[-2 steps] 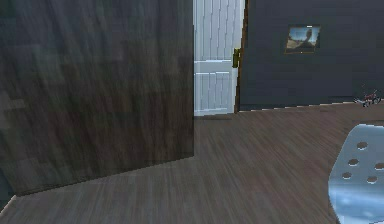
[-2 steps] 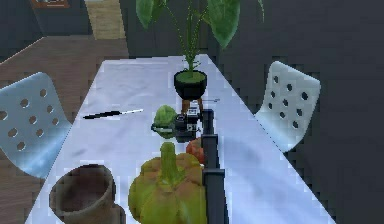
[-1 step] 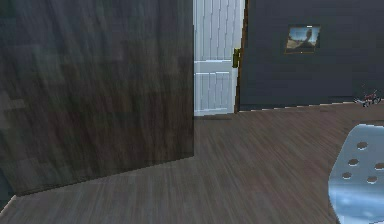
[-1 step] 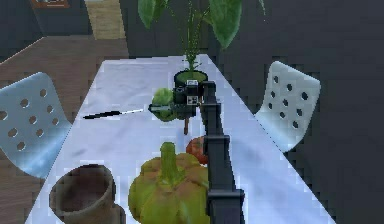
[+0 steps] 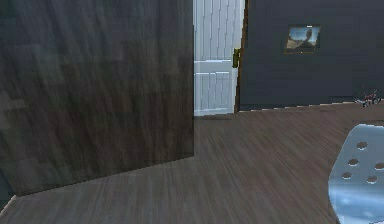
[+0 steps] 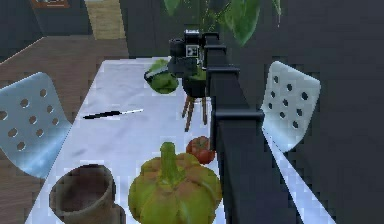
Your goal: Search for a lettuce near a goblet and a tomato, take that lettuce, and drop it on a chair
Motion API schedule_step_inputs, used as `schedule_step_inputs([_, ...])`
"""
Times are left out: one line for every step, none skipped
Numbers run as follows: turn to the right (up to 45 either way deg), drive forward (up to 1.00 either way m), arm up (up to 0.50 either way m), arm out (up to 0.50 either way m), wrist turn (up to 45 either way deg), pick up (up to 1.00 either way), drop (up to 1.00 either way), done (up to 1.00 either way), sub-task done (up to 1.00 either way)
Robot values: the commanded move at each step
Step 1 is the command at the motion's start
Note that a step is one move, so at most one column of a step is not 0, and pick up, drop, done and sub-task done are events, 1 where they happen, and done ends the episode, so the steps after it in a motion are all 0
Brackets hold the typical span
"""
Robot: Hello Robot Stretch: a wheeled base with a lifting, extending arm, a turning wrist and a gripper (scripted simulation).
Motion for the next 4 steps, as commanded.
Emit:
schedule_step_inputs([0.0, 0.00, 0.00, 0.00, -45.0, 0.00, 0.00, 0.00, 0.00])
schedule_step_inputs([0.0, 0.00, 0.00, 0.00, -45.0, 0.00, 0.00, 0.00, 0.00])
schedule_step_inputs([0.0, 0.00, 0.00, 0.00, -15.0, 0.00, 0.00, 0.00, 0.00])
schedule_step_inputs([0.0, 0.00, 0.00, -0.42, 0.0, 0.00, 0.00, 0.00, 0.00])
